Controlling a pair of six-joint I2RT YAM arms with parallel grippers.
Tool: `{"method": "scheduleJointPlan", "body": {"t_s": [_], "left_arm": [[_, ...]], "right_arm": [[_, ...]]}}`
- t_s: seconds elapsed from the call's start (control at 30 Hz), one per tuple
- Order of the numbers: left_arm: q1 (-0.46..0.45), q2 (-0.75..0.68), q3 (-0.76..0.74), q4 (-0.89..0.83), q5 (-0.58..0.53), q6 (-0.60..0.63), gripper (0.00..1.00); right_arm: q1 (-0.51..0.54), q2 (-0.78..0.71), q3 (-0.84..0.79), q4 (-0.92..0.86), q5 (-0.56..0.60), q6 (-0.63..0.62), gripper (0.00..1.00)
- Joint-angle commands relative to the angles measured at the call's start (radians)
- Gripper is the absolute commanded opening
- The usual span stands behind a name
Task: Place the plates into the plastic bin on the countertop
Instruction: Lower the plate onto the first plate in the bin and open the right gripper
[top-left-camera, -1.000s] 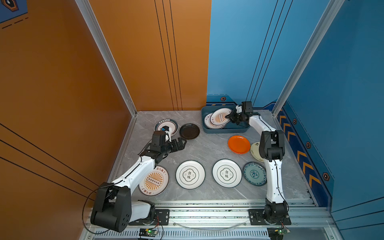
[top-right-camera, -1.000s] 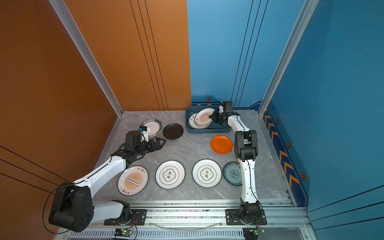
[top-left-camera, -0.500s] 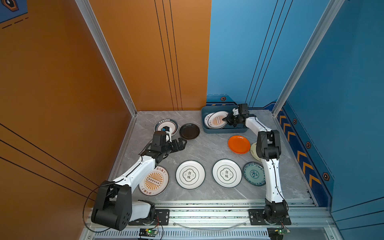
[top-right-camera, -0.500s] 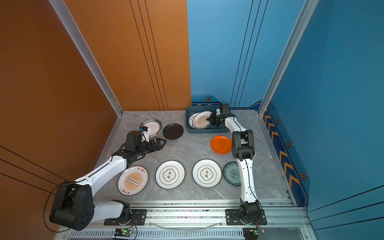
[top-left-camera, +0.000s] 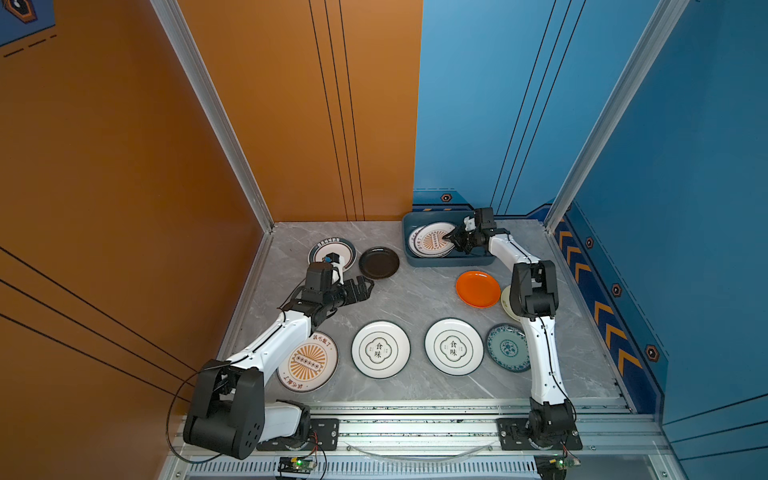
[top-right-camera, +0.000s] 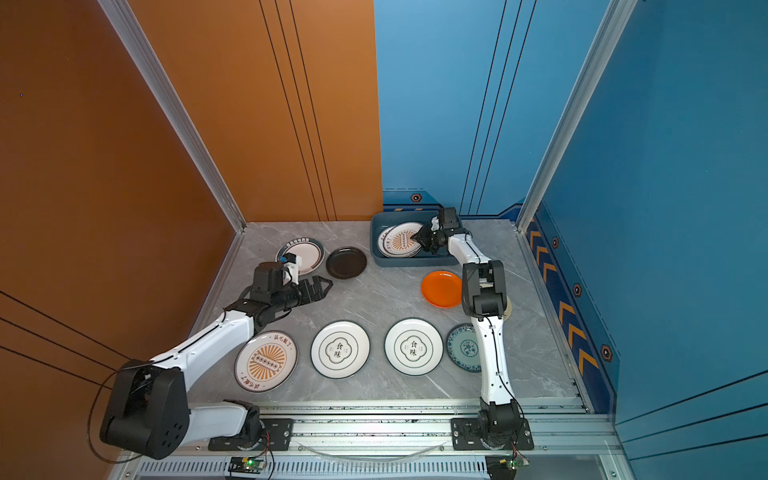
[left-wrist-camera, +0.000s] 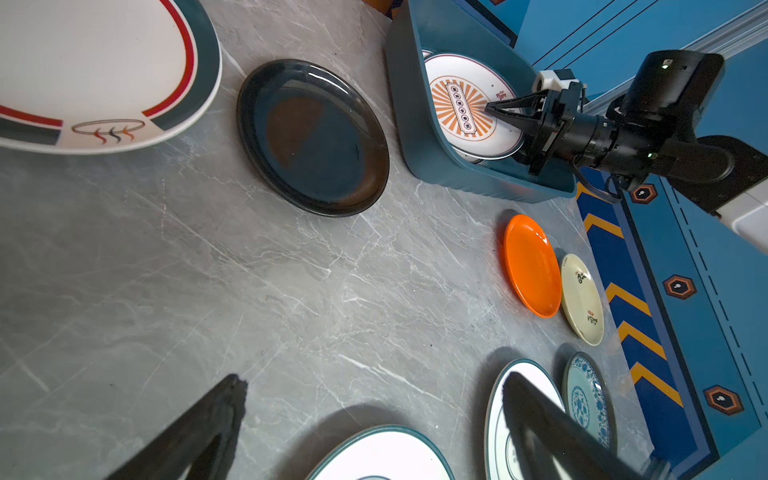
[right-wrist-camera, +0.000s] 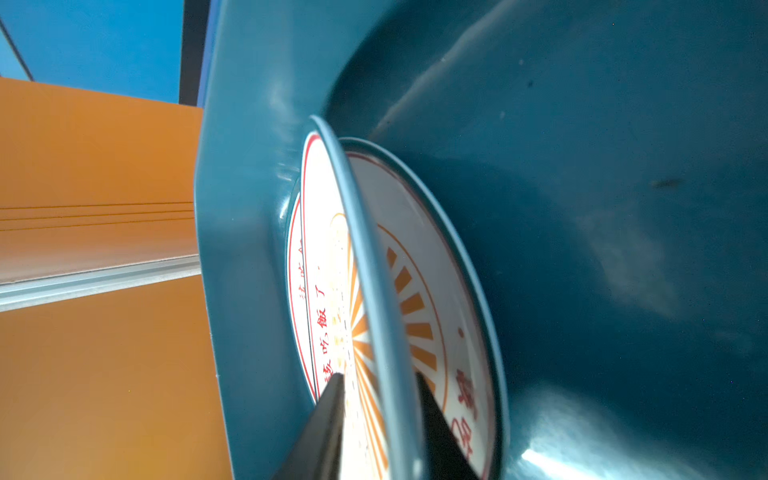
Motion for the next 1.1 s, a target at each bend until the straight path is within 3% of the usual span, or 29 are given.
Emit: {"method": "scheduleJointPlan", "body": {"t_s": [0.0, 0.3, 0.57, 1.07], "left_arm": [[-0.009, 0.012, -0.003, 0.024, 0.027, 0.016, 0.98], [-0.009, 0.013, -0.003, 0.025, 0.029, 0.016, 0.98], [-0.014, 0.022, -0.007, 0.025, 0.026, 0.021, 0.98], [-0.021, 0.020, -0.013, 0.022, 0.020, 0.026, 0.98]], "right_arm": [[0.004, 0.012, 0.037, -0.043, 0.000, -0.022, 0.38], [0.010, -0.016, 0.061, -0.127, 0.029, -0.095, 0.45], [0.036, -0.006, 0.202, -0.381, 0.183, -0.243, 0.47], [0.048, -0.019, 0.215, -0.473, 0.290, -0.316, 0.48]]}}
